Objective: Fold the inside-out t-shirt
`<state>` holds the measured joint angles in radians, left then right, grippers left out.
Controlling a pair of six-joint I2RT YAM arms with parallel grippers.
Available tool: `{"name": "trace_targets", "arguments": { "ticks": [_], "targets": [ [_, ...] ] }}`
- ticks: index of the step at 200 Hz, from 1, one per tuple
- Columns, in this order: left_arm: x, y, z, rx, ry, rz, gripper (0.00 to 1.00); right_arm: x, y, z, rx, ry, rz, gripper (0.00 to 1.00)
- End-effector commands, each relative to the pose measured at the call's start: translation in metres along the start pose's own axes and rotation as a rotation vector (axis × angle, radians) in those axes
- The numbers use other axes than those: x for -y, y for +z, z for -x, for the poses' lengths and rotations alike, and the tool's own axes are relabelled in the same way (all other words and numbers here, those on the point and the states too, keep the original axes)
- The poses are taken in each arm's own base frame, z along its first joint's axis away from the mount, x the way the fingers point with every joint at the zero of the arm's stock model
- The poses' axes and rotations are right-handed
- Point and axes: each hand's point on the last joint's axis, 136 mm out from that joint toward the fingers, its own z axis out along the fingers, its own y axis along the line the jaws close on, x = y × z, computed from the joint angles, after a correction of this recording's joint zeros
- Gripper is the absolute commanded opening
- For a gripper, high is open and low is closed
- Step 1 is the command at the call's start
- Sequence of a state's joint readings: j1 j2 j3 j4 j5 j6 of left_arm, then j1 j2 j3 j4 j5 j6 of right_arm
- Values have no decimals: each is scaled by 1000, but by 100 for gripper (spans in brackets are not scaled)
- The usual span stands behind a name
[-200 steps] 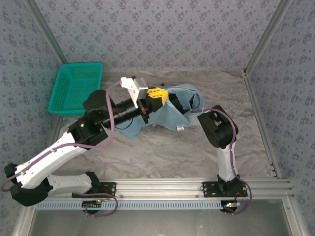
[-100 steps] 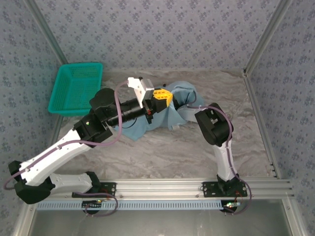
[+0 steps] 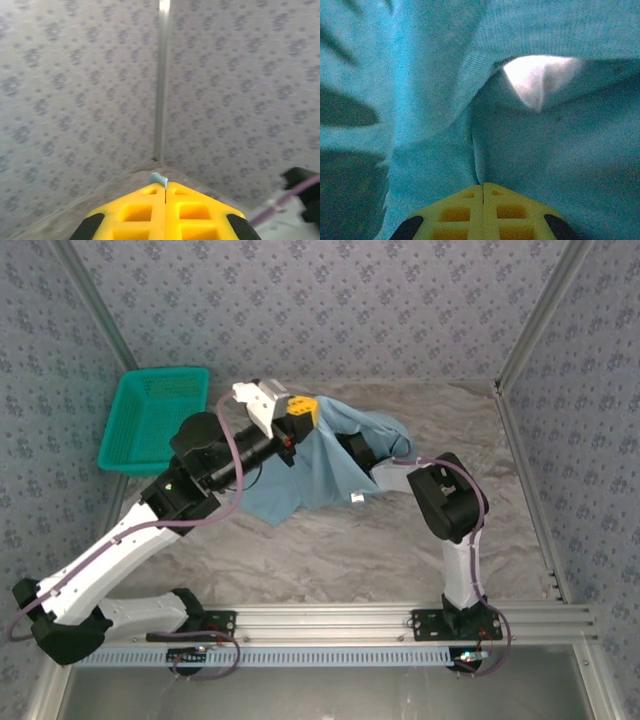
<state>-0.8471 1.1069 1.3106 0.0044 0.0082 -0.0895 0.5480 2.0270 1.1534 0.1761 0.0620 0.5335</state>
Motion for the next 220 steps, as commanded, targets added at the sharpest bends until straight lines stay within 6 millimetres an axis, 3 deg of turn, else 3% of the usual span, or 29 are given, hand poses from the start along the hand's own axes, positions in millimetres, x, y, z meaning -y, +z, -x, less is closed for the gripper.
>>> {"name": "trace_targets", "arguments": {
  "ticks": [1,20,46,66,80,110,118,122,134,186,200,220],
  "targets": [
    [-34,-14,24,90,-33,132,0,5,-14,-11,-46,-22,47,0],
    [-50,-15,21,80,-43,175,0,4,-25,-5,-21,-47,92,0],
    [-40,-9,21,77,-56,104,0,10,-29,1,-24,-99,56,0],
    [-25,-2,22,73,-74,14,0,15,-22,0,-42,-121,-4,30],
    [-18,2,23,70,-80,-32,0,17,-15,-2,-56,-127,-30,43],
    [-2,7,28,63,-91,-126,0,23,-10,0,-53,-176,-98,54],
    [2,8,28,60,-93,-149,0,27,-8,-7,-80,-199,-123,56],
    [5,8,29,60,-93,-163,0,23,-8,5,-62,-200,-126,58],
    [8,8,30,60,-97,-182,0,28,-6,2,-89,-205,-158,64],
    [13,1,36,78,-95,-202,0,43,14,-37,-235,-122,-193,75],
    [11,-2,37,84,-96,-195,0,38,14,-42,-240,-127,-180,74],
    [11,-3,38,86,-94,-191,0,27,16,-44,-248,-139,-150,63]
  ]
}}
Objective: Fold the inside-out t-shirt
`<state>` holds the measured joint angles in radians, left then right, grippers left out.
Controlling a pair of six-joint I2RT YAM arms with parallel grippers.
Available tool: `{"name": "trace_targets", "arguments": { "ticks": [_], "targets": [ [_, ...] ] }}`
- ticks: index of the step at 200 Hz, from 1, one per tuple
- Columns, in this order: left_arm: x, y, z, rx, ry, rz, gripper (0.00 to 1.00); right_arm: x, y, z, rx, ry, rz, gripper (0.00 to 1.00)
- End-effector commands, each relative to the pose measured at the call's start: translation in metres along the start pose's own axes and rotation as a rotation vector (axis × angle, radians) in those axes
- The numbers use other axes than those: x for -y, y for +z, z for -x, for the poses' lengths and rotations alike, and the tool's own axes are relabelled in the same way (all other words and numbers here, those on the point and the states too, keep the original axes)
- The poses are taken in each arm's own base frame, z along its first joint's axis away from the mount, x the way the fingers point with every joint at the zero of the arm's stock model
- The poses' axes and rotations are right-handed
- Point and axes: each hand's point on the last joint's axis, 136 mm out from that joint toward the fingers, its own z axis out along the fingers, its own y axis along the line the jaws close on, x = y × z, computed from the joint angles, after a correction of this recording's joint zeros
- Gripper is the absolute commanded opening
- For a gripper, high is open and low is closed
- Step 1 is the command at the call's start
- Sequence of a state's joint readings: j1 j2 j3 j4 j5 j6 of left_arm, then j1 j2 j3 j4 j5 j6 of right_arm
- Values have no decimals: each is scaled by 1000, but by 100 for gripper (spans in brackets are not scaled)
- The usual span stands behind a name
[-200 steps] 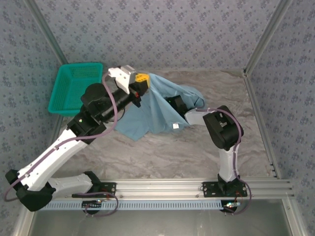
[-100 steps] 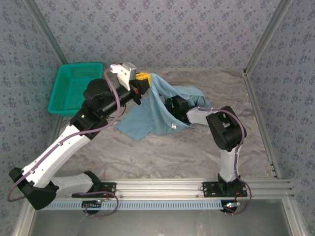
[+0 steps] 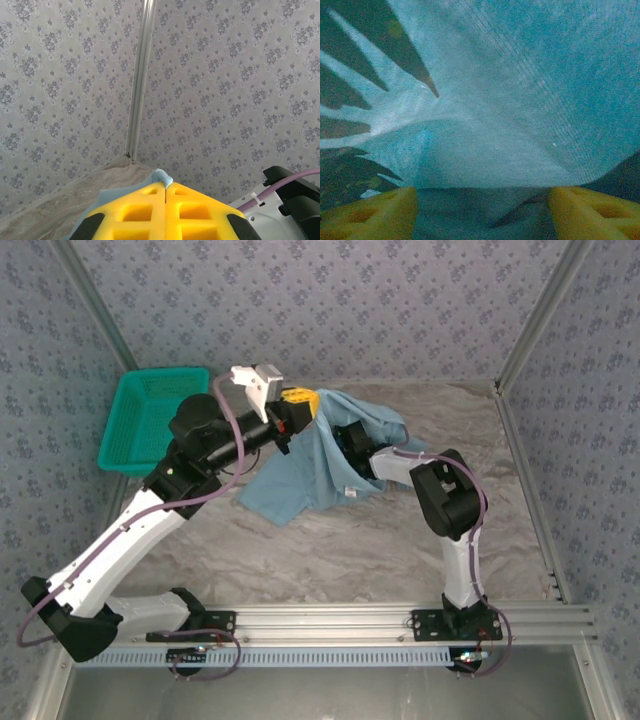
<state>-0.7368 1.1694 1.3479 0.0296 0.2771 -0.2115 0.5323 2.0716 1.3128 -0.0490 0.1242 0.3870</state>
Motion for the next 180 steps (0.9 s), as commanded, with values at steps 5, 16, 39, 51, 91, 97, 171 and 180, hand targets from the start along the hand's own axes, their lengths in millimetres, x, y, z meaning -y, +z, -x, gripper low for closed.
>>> {"name": "trace_targets", "arguments": {
  "ticks": [5,16,39,51,91,97,171,180],
  "targets": [
    [15,-17,39,109,26,-38,0,0,18,-59,-194,-6,-8,58],
    [14,-18,39,110,29,-26,0,-2,19,-62,-208,-4,6,44],
    [9,-20,37,104,37,5,0,-5,15,-57,-197,-5,29,18],
    [2,-20,35,102,41,43,0,-6,9,-47,-167,-4,49,6],
    [-37,-29,33,94,80,261,0,-17,-30,-8,-34,-12,156,0],
    [-45,-31,34,91,88,301,0,-18,-37,-4,-18,-10,175,0],
    [-191,-78,3,18,25,781,0,-18,-125,17,147,-106,303,0],
    [-208,-81,-7,-7,12,819,0,-22,-137,24,175,-125,327,0]
  ]
}}
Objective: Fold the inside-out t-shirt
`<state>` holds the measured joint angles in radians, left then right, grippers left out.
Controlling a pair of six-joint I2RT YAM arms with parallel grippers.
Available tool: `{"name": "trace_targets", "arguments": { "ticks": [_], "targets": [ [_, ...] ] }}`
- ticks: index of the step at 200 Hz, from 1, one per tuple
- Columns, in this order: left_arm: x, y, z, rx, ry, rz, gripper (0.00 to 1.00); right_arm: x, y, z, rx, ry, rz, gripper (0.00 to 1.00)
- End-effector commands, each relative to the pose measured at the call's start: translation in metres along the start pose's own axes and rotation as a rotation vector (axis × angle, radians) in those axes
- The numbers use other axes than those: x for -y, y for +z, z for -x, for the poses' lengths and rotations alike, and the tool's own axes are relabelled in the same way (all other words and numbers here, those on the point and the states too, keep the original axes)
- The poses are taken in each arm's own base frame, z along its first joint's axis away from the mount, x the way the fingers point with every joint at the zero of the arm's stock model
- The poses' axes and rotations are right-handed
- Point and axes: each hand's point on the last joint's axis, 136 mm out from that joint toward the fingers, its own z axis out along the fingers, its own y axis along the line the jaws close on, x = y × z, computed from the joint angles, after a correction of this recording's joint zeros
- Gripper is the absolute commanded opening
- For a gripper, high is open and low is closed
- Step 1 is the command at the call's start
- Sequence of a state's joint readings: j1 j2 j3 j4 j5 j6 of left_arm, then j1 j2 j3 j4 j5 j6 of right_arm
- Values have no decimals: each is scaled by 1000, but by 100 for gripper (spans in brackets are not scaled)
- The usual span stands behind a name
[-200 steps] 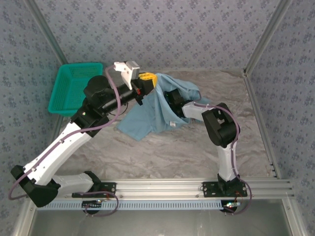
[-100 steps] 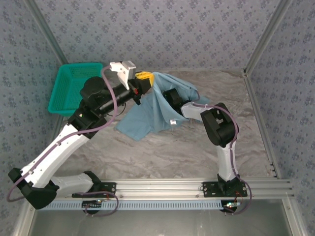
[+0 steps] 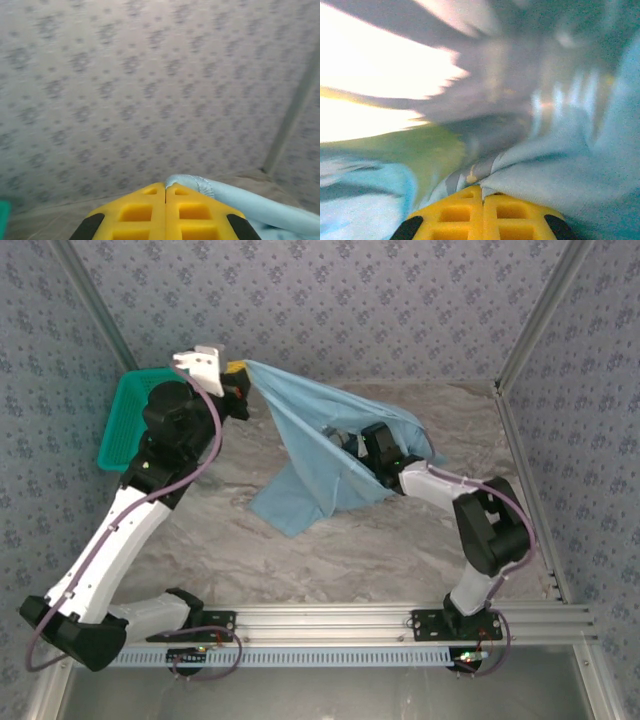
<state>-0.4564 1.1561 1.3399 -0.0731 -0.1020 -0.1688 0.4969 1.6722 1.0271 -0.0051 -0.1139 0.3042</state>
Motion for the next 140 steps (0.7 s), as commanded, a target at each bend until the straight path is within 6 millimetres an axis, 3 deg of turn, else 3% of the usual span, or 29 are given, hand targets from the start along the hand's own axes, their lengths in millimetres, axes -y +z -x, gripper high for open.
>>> {"name": "trace_targets", "arguments": {
  "ticks": [1,23,65,102,121,140],
  "targets": [
    [-48,17,-25,-52,-24,158,0,-16,-29,26,93,-81,77,0],
    [-61,40,-57,-140,16,189,0,-36,-48,42,149,-116,148,0],
    [-38,75,-126,-290,-1,41,0,-79,-79,89,280,-134,327,0],
    [-19,100,-179,-440,55,-18,0,-124,-80,98,282,-175,480,0],
    [-36,109,-207,-511,53,71,0,-137,-88,98,283,-178,556,0],
    [-72,111,-231,-572,36,220,0,-129,-93,98,277,-183,530,0]
  ]
}}
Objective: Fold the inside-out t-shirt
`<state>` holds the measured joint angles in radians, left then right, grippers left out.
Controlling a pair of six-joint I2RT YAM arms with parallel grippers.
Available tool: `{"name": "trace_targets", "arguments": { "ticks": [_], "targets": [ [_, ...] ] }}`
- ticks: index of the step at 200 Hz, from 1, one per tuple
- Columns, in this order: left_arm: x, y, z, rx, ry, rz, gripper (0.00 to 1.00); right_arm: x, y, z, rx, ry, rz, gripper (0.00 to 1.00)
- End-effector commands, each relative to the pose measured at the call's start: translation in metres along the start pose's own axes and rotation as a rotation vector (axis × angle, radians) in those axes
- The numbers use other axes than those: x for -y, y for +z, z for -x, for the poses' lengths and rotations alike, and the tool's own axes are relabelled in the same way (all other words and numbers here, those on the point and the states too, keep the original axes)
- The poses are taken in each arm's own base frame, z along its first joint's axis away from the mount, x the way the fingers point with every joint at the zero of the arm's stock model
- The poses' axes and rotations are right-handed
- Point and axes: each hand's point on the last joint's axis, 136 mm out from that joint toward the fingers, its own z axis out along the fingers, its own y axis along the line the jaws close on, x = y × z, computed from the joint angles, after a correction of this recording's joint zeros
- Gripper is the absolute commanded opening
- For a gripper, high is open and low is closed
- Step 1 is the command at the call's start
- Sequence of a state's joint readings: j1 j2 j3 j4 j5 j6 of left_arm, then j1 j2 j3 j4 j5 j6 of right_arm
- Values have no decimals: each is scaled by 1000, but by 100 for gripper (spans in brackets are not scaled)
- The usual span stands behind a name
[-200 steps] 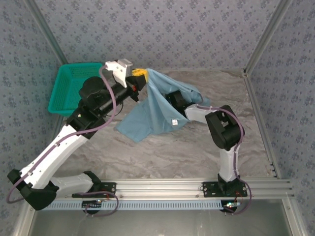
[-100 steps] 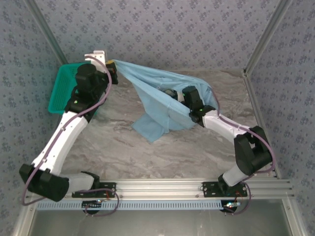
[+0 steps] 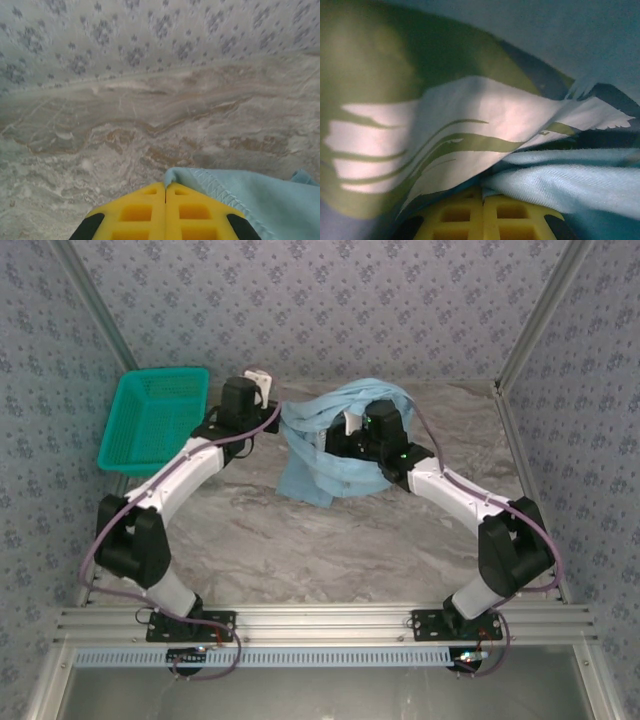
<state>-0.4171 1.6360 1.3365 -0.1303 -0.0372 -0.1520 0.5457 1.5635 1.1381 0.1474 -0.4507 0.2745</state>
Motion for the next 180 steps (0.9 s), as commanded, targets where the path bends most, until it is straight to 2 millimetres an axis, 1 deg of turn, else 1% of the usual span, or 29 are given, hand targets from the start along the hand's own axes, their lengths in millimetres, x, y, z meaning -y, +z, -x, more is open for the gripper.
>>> {"name": "trace_targets", "arguments": {
  "ticks": [1,15,22,32,40,48,55,64,69,73,74,76,77,81,88,100,105,114,124,139,155,165,180],
  "targets": [
    [-38,9,-6,-45,-52,155,0,-17,-11,24,46,-30,68,0],
    [-61,16,-20,-83,-128,206,0,-6,-16,15,6,-41,2,0],
    [-71,18,-26,-97,-155,224,0,-1,-16,7,-25,-46,-24,0],
    [-78,17,-31,-108,-174,240,0,10,-15,-4,-62,-48,-79,0],
    [-79,15,-32,-107,-180,236,0,19,-13,-15,-104,-45,-113,0],
    [-72,11,-30,-100,-182,197,0,27,-10,-27,-144,-36,-141,0],
    [-61,6,-27,-88,-189,132,0,33,-8,-34,-168,-29,-157,0],
    [-46,-3,-23,-61,-204,46,4,34,-5,-40,-184,-34,-157,0],
    [-38,-9,-19,-40,-216,-6,8,36,-4,-42,-187,-38,-157,0],
    [-31,-15,-16,-20,-224,-47,14,35,-4,-42,-187,-40,-151,0],
    [-28,-16,-18,-26,-226,-63,15,35,-3,-43,-188,-40,-150,0],
    [-26,-19,-15,-6,-228,-75,18,36,-3,-44,-190,-41,-150,0],
    [-25,-19,-19,-16,-229,-83,19,35,-3,-44,-191,-41,-148,0],
    [-17,-26,-13,11,-231,-129,24,35,-2,-45,-191,-41,-145,0],
    [-7,-36,-11,40,-229,-190,35,33,-2,-43,-182,-45,-134,0],
    [8,-51,-7,76,-210,-281,50,29,-2,-40,-172,-49,-116,0],
    [12,-55,-8,86,-201,-307,55,29,-3,-37,-164,-51,-115,0],
    [22,-64,-6,112,-180,-363,58,27,-5,-32,-149,-59,-110,0],
    [36,-70,-9,133,-141,-428,63,25,-7,-24,-124,-64,-102,0],
    [60,-74,-21,113,-74,-508,67,22,-13,-10,-76,-50,-84,0],
    [86,-67,-43,62,-27,-550,68,19,-19,6,-14,-14,-59,0],
    [92,-59,-59,41,-42,-544,68,19,-25,17,21,13,-53,0],
    [99,-49,-76,49,-100,-561,68,19,-32,32,71,52,-35,0]
  ]
}}
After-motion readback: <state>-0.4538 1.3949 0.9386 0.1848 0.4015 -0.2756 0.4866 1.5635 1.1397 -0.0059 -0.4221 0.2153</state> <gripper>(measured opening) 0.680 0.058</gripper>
